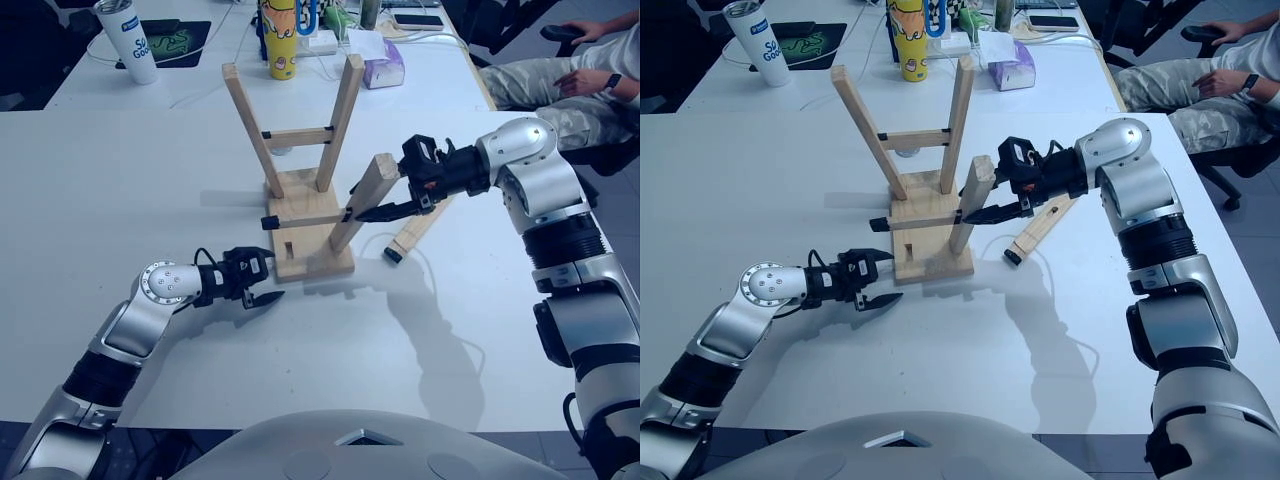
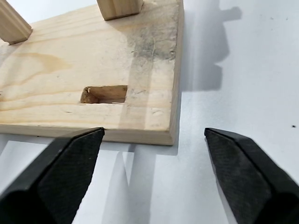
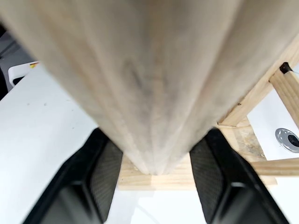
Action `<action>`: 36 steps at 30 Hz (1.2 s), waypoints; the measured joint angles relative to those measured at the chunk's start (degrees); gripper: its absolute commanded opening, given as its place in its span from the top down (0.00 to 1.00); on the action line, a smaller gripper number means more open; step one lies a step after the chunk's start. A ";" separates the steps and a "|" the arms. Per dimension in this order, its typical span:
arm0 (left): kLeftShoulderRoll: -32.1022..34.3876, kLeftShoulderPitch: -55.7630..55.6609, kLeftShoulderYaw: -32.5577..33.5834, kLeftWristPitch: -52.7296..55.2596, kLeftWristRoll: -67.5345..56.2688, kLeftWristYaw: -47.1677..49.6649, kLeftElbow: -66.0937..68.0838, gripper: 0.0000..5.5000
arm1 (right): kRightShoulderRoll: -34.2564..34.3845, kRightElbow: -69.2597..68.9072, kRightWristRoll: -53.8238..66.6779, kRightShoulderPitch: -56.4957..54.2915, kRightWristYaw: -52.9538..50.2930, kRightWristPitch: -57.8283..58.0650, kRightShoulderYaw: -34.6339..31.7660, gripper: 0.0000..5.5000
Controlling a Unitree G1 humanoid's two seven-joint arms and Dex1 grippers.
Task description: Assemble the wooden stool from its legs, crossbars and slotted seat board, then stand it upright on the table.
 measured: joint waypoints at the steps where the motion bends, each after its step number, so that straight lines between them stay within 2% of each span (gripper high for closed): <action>1: 0.00 0.00 0.04 0.02 0.00 0.06 0.00 0.28 | 0.18 -0.09 0.15 0.19 -0.34 0.94 -0.29 0.63; 4: -0.14 0.01 0.05 0.07 0.00 0.52 -0.01 0.28 | 0.28 -0.02 0.20 0.49 -0.45 2.10 -1.15 0.63; 5: -0.19 0.07 0.06 0.14 0.00 0.66 -0.11 0.28 | 0.29 -0.01 0.28 0.81 -0.47 2.16 -1.57 0.56; 12: -0.92 1.13 -0.06 0.43 -0.07 1.20 -0.64 0.28 | 0.72 0.14 0.51 3.28 -0.47 7.60 -2.78 0.36; 17: -1.47 1.63 -0.10 1.02 -0.05 1.67 -0.82 0.28 | 0.19 -0.42 -0.48 3.30 0.45 7.27 -3.22 0.36; 26: -1.93 3.01 -0.06 1.35 -0.06 2.69 -1.99 0.28 | -6.54 0.52 -7.94 9.79 -0.81 2.95 -3.12 0.36; 30: -2.15 4.07 0.12 1.73 -0.13 3.47 -2.96 0.28 | -7.25 0.81 -10.66 12.88 -10.05 3.26 -5.70 0.36; 33: -2.71 5.55 0.52 2.37 -0.68 4.45 -3.94 0.28 | -5.30 2.23 -11.73 13.22 -23.18 8.95 -9.82 0.36; 36: -3.04 6.04 0.62 2.78 -0.82 5.08 -4.35 0.28 | -0.42 2.79 -12.17 13.23 -37.76 16.73 -14.41 0.36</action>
